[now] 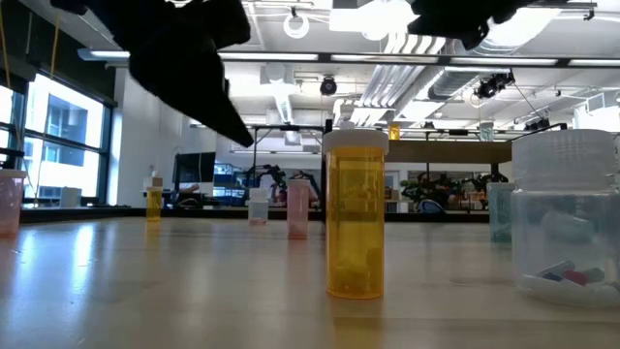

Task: Pick and place medicine bottles onto shelf by color
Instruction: Put the center pink pill bottle on the shelf

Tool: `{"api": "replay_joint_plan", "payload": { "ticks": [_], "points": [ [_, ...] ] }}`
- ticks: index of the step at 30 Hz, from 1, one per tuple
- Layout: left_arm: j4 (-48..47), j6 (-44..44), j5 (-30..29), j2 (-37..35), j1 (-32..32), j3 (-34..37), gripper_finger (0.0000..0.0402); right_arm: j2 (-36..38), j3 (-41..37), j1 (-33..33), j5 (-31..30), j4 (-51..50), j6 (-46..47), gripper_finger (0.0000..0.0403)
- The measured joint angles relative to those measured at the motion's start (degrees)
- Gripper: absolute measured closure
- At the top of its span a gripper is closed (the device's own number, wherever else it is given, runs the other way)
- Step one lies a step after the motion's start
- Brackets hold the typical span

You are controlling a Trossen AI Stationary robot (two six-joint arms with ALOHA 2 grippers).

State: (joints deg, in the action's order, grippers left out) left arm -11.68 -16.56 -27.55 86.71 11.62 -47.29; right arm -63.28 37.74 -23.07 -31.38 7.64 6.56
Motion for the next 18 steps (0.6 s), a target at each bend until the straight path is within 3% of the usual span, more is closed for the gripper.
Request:
{"api": "replay_joint_plan", "payload": {
  "ticks": [5,13,18],
  "points": [
    [-0.6,-2.1,0.2,-4.2,0.0,3.2,0.0211,-2.4,0.0,3.5,0.6,3.2,-0.9,0.0221],
    [-1.2,-2.6,-1.7,-13.8,-0.1,5.7,0.0211,-8.7,0.1,9.5,11.9,12.5,-3.9,0.0199],
    [0.2,2.2,-4.2,-17.3,-0.4,5.7,0.0211,-13.1,0.1,11.3,16.3,16.8,-5.5,0.0192]
  ]
}}
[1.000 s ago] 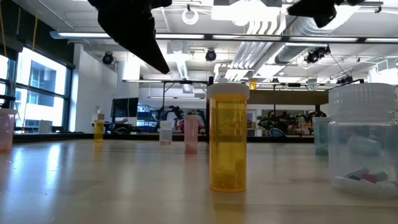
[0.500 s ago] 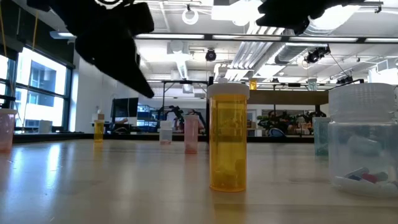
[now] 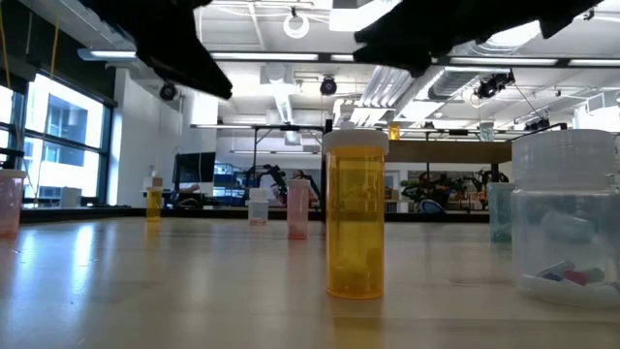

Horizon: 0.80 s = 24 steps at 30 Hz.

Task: Pick and place medicine bottles onto shelf by color
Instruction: Put the center pink pill bottle on the shelf

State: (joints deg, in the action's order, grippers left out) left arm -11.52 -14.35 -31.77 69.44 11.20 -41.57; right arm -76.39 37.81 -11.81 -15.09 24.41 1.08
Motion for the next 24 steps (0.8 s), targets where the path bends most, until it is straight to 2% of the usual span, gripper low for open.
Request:
{"api": "replay_joint_plan", "payload": {
  "ticks": [6,16,24],
  "points": [
    [5.5,5.3,-2.4,-1.1,-0.9,-0.1,0.0211,-7.2,0.0,1.1,2.3,6.9,-1.6,0.0192],
    [6.8,5.5,-2.0,-0.4,-1.5,-0.1,0.0211,-19.0,0.0,3.4,7.9,18.3,-1.6,0.0192],
    [7.4,5.5,-1.9,-0.4,-1.5,-0.1,0.0211,-27.0,4.0,5.1,9.1,18.6,-1.1,0.0192]
  ]
}}
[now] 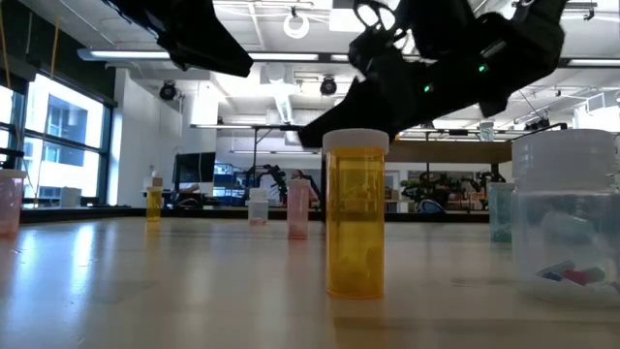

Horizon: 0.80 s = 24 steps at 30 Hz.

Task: Pick and place medicine bottles onto shelf by color
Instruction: Put the center pink pill bottle on the shelf

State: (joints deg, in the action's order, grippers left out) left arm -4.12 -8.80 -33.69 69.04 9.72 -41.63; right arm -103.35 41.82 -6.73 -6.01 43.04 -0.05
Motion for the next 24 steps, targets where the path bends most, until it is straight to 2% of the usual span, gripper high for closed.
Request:
{"api": "replay_joint_plan", "payload": {
  "ticks": [7,13,24],
  "points": [
    [0.0,0.0,0.0,0.0,0.0,0.0,0.0211,-5.2,3.8,0.1,-0.3,-1.8,0.0,0.0192],
    [0.1,0.0,0.0,0.0,0.0,0.0,0.0211,-5.1,4.6,0.1,-4.4,-4.6,-0.4,0.0192],
    [0.6,-0.1,0.0,0.0,0.0,0.0,0.0211,-5.1,4.6,1.2,-4.5,-8.1,0.1,0.0192]
  ]
}}
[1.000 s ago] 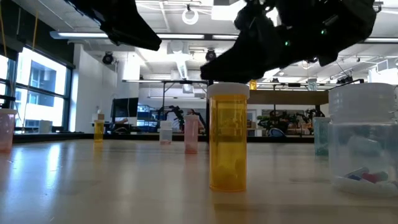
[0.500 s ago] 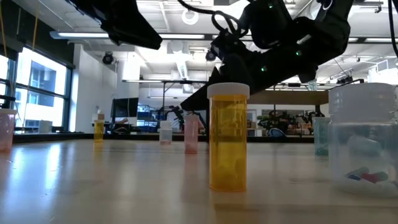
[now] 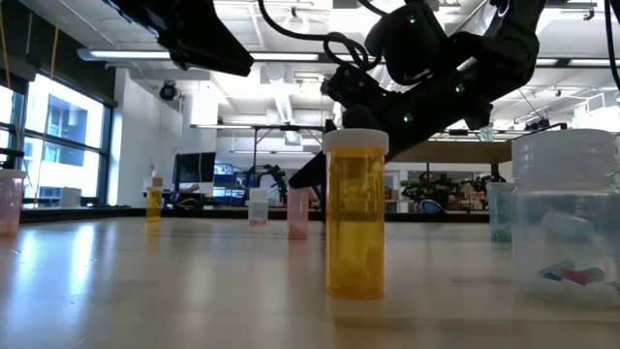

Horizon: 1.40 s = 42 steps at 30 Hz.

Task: Pick and place medicine bottles onto shelf by color
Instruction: Put the center pink pill bottle on the shelf

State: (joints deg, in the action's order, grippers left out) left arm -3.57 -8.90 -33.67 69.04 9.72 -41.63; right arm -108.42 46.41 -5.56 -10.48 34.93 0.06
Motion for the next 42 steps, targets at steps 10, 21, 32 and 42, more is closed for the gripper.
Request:
{"api": "replay_joint_plan", "payload": {
  "ticks": [10,21,32,42],
  "points": [
    [0.1,0.0,0.0,0.0,0.0,0.0,0.0211,0.0,0.0,0.7,2.7,-0.4,2.4,0.02],
    [0.1,0.1,0.0,0.0,0.0,0.0,0.0211,0.0,0.0,1.4,4.6,-0.5,2.8,0.0251],
    [0.1,0.0,0.0,0.0,0.0,0.0,0.0211,0.0,0.0,1.8,5.0,-1.3,4.0,0.0294],
    [0.1,0.0,0.0,0.0,0.0,0.0,0.0211,0.1,0.0,1.8,5.1,-1.4,2.5,0.0298]
  ]
}}
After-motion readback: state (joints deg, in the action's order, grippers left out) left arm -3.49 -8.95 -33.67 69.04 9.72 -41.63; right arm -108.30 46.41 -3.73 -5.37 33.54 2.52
